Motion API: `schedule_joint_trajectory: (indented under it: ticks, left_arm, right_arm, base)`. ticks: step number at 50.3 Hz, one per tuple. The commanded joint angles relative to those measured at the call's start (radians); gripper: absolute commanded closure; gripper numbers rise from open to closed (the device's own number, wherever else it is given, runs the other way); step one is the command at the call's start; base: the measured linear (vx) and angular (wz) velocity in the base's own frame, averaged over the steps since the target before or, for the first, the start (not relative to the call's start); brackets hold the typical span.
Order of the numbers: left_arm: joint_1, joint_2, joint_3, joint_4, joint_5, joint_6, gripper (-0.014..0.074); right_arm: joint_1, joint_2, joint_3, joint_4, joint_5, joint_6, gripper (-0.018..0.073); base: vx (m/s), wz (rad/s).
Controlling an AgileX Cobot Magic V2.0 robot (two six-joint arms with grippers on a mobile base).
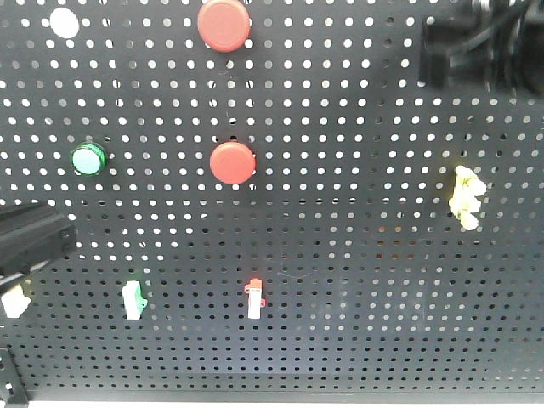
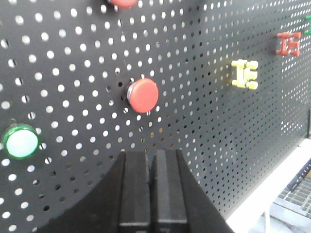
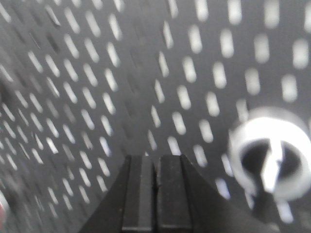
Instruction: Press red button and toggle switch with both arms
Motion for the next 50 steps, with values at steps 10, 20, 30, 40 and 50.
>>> schedule_joint_trajectory:
  ticks: [10,20,30,40,50]
  left_arm:
    - [0.001,-0.006,-0.027,-0.021,-0.061,-0.006,0.0595]
    - [0.001,-0.006,-0.027,-0.021,-0.061,-0.006,0.0595]
    - [0.001,-0.006,-0.027,-0.019,-0.061,-0.006,0.0595]
    - [0.001,-0.006,-0.027,-0.014,-0.059,-0.005,0.0595]
    - [0.001,-0.006,-0.025,-0.014,-0.056,-0.005,0.0595]
  right_arm:
    - [-0.006,-0.038,-0.033,-0.187,-0.035,0.169,0.0562]
    - [-0.006,-0.047,-0.033,-0.238,0.001,0.208,0.0562]
    - [-0.005,-0.049,-0.033,-0.247,-0.011,0.231,0.0562]
    - [-0.005,-0.055,-0.033,-0.349,-0.014,0.313,0.0562]
    - [-0.005,-0.057,-0.033,-0.498,0.025,0.437,0.0562]
  base:
    - [0.00,0.00]
    - [0.00,0.00]
    - [0.00,0.00]
    - [0.00,0.00]
    - [0.00,0.00]
